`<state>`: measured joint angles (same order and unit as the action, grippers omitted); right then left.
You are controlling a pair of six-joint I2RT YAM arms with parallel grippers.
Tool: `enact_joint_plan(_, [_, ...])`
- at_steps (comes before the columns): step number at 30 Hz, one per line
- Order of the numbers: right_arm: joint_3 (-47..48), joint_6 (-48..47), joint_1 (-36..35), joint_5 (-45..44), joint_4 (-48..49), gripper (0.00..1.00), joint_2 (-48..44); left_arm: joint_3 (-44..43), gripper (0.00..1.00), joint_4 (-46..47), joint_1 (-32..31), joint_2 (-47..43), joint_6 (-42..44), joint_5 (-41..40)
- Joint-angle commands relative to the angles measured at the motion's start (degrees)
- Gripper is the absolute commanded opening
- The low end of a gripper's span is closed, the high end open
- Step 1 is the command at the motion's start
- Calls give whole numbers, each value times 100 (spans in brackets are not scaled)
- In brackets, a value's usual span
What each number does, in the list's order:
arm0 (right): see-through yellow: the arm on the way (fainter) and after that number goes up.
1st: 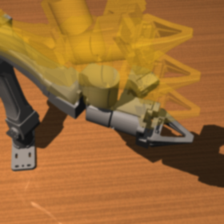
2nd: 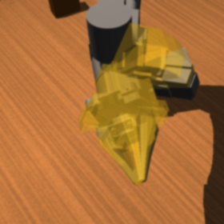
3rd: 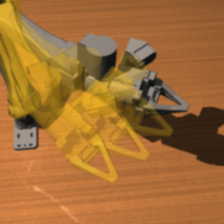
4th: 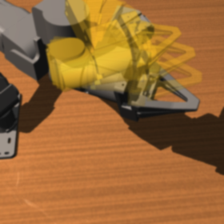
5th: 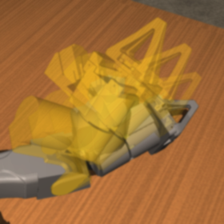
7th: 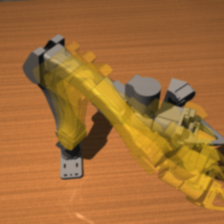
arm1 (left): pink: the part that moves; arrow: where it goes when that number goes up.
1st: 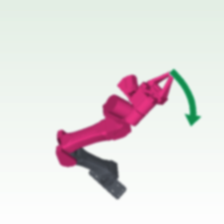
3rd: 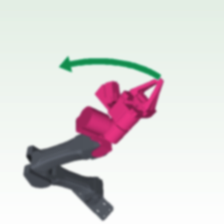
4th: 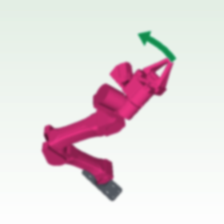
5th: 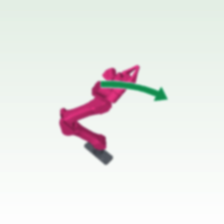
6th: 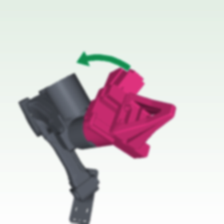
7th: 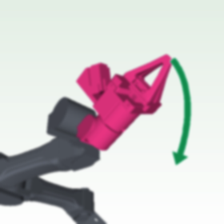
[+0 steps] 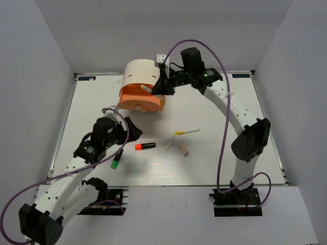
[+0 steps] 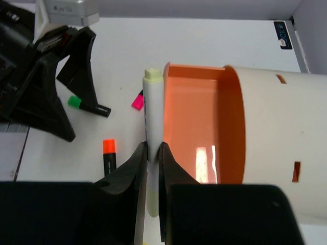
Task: Sort the stationery into containers
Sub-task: Place the pen in the drawer.
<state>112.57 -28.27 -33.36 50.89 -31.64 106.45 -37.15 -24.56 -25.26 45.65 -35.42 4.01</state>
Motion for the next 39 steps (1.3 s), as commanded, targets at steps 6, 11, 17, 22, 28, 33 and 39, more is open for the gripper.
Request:
enact_joint_plan(6, [503,893,-82,-185,1080,0,753,14,100,232,21,58,35,100])
enact_joint_plan(11, [423,920,-118,-562,1414,0,973,14,100,486,21,347,35,100])
enact_joint_plan(17, [494,850,-100,-590,1388,38,1080,-91,100,741,21,664,35,153])
enact_joint_plan(22, [493,823,-83,-572,1397,51,948,-91,100,953,21,875,35,205])
enact_joint_plan(28, [450,701,49,-730,1362,41,395,-267,100,1111,21,1209,88,258])
enact_joint_plan(33, [-366,279,566,-993,976,0,-438,-328,100,1111,21,1210,141,258])
enact_joint_plan(39, [-1657,-1273,1156,-1082,-164,14,-1039,-153,100,1225,21,1148,88,258])
